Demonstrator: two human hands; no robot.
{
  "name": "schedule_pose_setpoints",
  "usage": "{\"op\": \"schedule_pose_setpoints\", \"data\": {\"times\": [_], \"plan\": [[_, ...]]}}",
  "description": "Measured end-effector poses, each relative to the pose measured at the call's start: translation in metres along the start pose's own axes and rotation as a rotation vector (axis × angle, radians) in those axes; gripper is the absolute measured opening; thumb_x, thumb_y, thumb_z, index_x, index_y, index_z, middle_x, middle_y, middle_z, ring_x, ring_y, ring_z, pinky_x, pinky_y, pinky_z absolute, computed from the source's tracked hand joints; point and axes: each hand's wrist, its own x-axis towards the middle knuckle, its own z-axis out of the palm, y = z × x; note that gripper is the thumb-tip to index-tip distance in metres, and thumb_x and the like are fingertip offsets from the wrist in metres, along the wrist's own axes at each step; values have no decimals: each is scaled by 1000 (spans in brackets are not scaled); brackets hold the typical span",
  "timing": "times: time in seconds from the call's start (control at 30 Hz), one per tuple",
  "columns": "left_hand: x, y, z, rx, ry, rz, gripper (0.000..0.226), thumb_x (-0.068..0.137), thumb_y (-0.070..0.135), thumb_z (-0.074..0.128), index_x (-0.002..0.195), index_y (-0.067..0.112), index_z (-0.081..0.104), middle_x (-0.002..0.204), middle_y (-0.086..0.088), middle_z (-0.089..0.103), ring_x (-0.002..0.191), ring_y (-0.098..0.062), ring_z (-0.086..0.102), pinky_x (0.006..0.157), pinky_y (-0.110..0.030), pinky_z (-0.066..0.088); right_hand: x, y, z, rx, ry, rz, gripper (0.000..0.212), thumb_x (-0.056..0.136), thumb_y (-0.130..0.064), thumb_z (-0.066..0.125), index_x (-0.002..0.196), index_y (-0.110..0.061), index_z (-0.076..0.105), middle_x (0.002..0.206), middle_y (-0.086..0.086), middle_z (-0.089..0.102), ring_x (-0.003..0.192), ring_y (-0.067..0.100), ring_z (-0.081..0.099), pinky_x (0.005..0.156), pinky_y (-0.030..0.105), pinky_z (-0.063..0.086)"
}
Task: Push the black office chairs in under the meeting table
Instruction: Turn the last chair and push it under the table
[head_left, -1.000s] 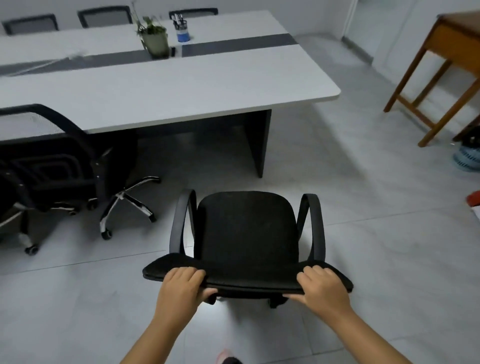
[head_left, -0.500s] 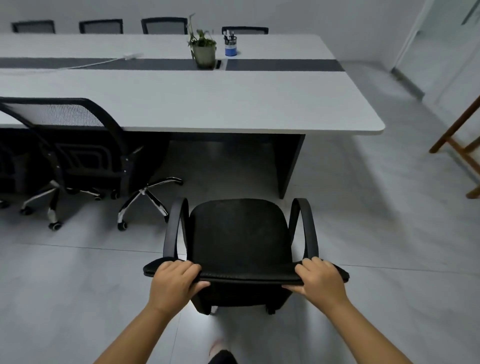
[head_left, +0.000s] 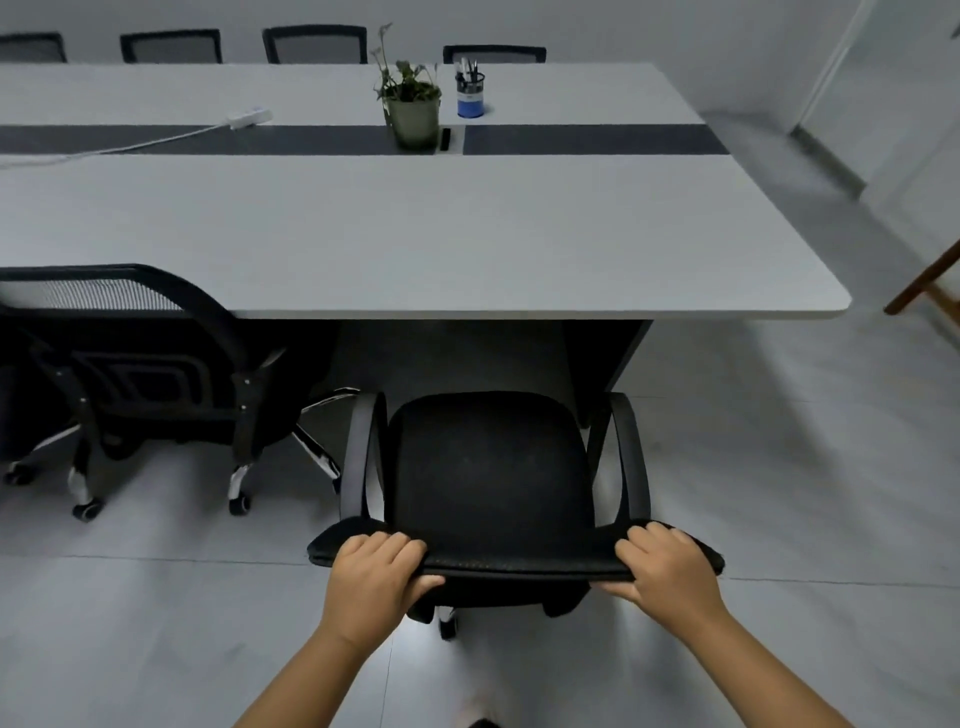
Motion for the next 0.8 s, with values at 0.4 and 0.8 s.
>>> {"op": "schedule_pose_setpoints", "data": {"times": [0.4, 0.8], "plan": [[133, -60, 67, -9, -30, 11, 70, 93, 56, 11, 62, 18, 61, 53, 6, 56, 46, -16, 54, 59, -25, 23, 116, 61, 52, -58, -61, 68, 51, 68, -61, 39, 46, -16, 48, 44, -3, 44, 40, 14, 43, 40, 20, 29], [254, -66, 135, 41, -77, -52, 45, 94, 55, 15, 74, 22, 39, 52, 5, 54, 45, -16, 49, 58, -25, 23, 216, 173, 116, 27, 2, 33, 65, 83, -64, 29, 45, -13, 44, 44, 0, 41, 39, 18, 41, 37, 25, 28]]}}
